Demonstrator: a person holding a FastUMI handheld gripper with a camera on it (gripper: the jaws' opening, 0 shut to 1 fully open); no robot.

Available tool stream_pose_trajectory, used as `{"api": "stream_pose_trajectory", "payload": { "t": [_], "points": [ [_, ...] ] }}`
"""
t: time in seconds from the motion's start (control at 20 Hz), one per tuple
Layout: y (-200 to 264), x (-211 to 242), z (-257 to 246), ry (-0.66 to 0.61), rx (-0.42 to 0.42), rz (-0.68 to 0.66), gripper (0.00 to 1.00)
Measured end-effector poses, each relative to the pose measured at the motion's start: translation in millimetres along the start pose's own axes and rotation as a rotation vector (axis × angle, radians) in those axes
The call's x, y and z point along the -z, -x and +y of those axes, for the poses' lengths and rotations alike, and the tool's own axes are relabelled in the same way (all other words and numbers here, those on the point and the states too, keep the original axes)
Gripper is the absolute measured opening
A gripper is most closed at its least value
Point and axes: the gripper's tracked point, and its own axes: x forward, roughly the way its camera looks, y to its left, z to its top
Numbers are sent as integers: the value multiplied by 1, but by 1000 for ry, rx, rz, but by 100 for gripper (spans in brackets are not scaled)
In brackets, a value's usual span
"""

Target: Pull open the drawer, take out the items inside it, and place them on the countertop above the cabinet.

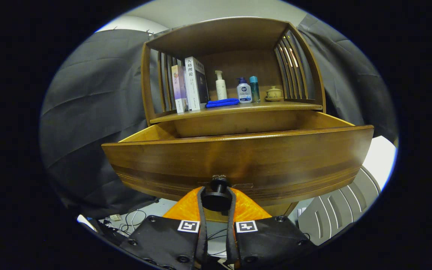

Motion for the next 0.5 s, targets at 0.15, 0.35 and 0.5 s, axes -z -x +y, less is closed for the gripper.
{"api": "stream_pose_trajectory", "payload": {
  "t": [0.15, 0.35, 0.5],
  "points": [
    [9, 5, 3, 9, -8, -2, 21],
    [19, 11, 8, 23, -22, 5, 21],
    [19, 12, 9, 28, -22, 3, 24]
  ]
}}
